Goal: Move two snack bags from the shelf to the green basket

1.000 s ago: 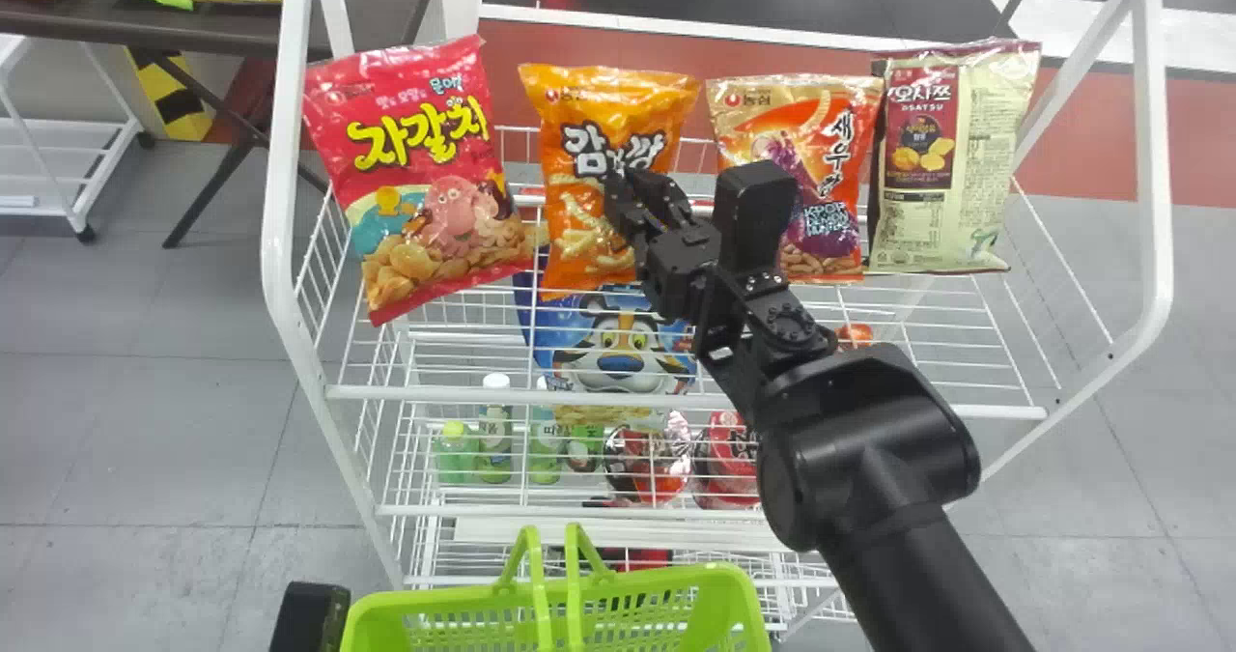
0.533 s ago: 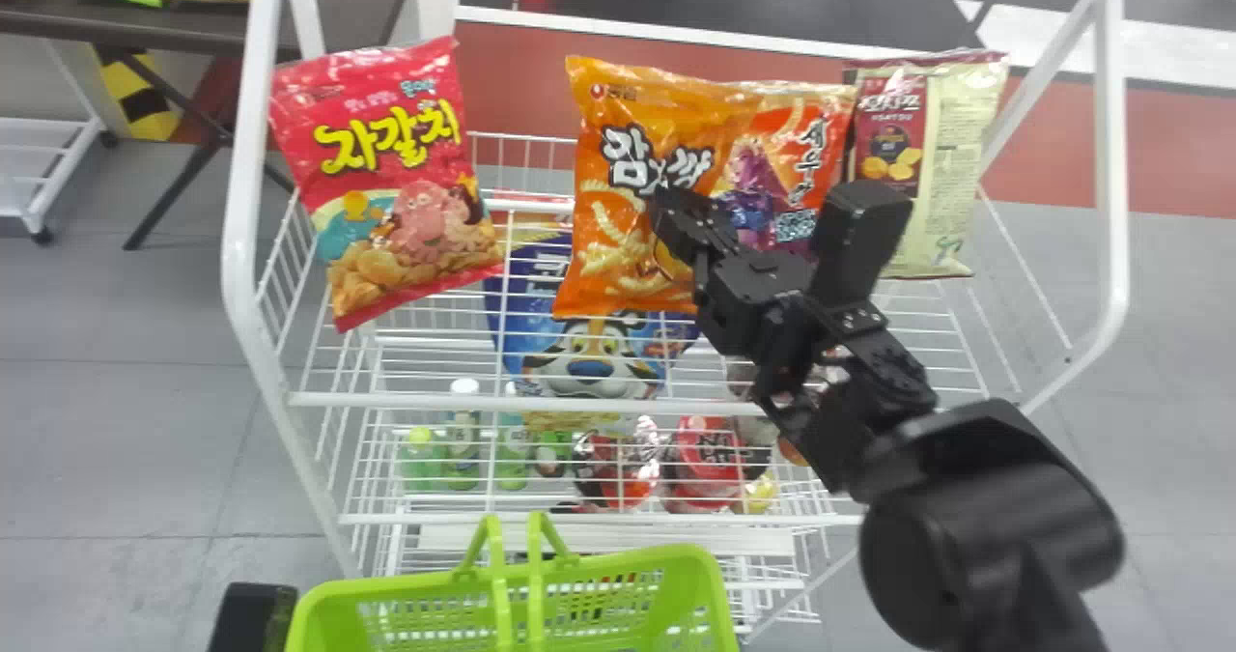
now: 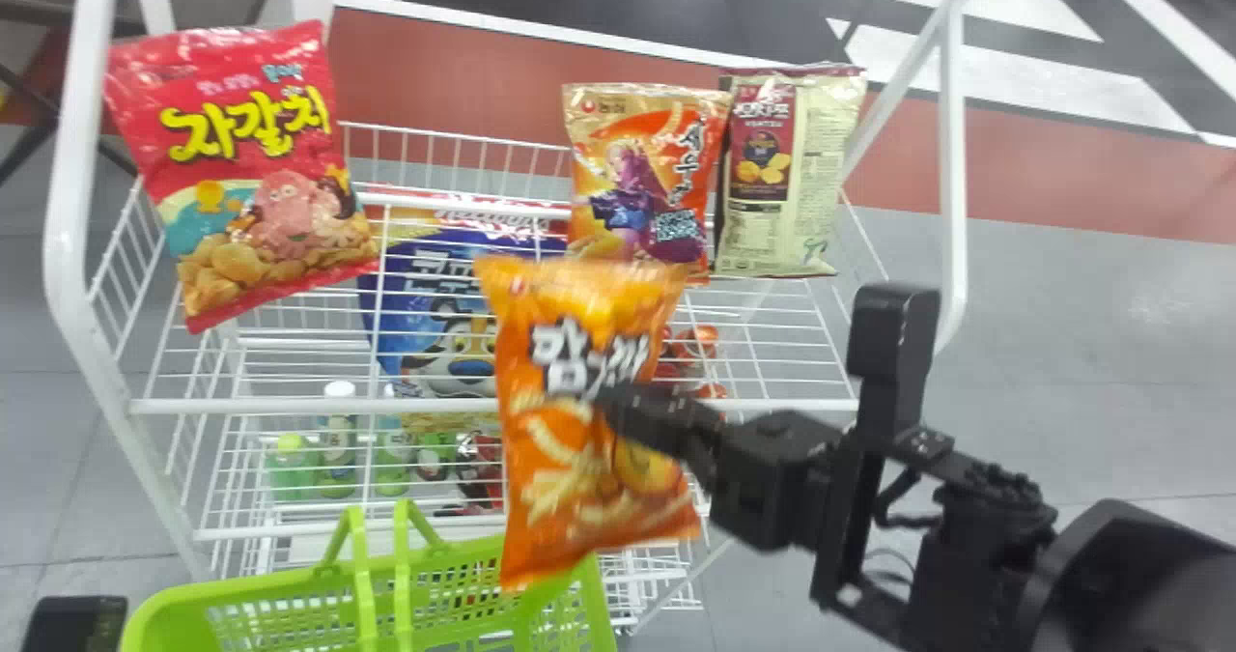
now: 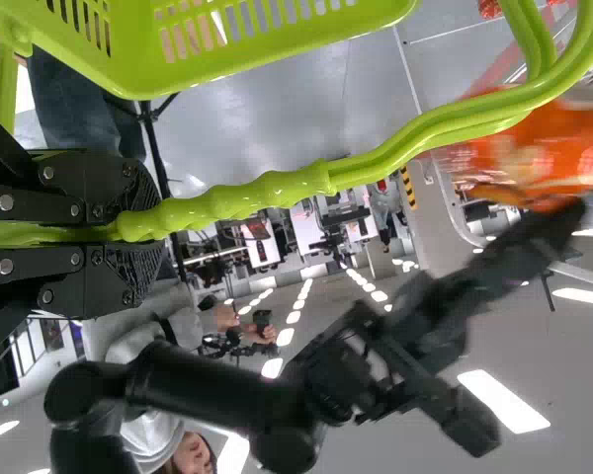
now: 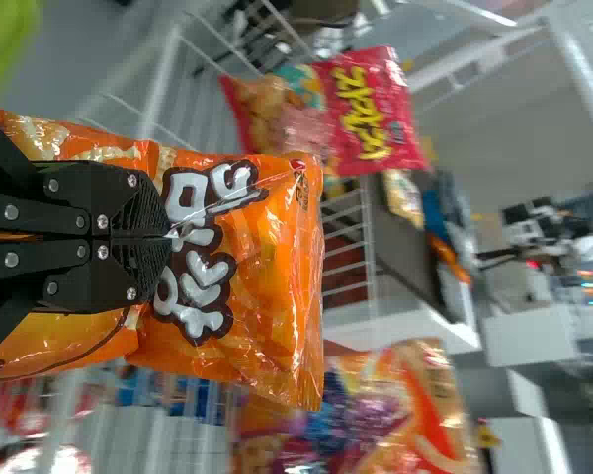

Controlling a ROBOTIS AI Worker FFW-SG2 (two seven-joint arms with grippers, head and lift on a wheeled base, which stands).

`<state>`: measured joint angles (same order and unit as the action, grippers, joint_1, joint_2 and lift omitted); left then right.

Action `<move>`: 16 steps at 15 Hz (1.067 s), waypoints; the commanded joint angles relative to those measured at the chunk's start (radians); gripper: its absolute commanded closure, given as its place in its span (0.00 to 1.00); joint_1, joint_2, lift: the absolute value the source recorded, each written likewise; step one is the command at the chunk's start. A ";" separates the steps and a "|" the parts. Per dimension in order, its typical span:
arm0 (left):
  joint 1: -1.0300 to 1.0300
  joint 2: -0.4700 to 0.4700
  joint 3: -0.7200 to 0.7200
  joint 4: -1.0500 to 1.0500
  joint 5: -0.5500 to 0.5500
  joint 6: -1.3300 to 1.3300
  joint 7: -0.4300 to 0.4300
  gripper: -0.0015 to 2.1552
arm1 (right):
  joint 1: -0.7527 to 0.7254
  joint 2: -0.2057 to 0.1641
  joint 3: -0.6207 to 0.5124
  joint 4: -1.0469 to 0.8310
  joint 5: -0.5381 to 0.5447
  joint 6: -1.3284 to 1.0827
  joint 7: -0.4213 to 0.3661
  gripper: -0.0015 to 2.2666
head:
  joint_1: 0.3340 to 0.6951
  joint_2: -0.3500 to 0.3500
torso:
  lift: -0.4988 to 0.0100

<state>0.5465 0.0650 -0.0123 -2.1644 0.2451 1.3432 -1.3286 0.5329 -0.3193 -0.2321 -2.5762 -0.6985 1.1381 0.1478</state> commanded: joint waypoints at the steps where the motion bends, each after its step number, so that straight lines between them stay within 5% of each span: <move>1: 0.001 -0.004 0.000 0.000 0.002 0.000 0.000 0.98 | 0.052 0.014 -0.019 -0.045 -0.010 0.202 0.016 0.94 | 1.00 0.00 | 0.94; 5: 0.001 -0.005 0.002 0.002 0.002 -0.003 0.003 0.98 | 0.095 0.037 0.025 -0.044 -0.044 0.434 0.038 0.94 | 1.00 0.00 | 0.94; 16: 0.017 -0.010 -0.012 -0.021 -0.003 -0.003 0.006 0.98 | -0.034 0.043 0.344 0.260 0.123 0.214 0.036 0.94 | 1.00 0.07 | 0.94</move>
<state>0.5618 0.0552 -0.0228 -2.1833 0.2432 1.3400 -1.3222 0.5277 -0.2757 0.0859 -2.3726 -0.5862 1.3752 0.1840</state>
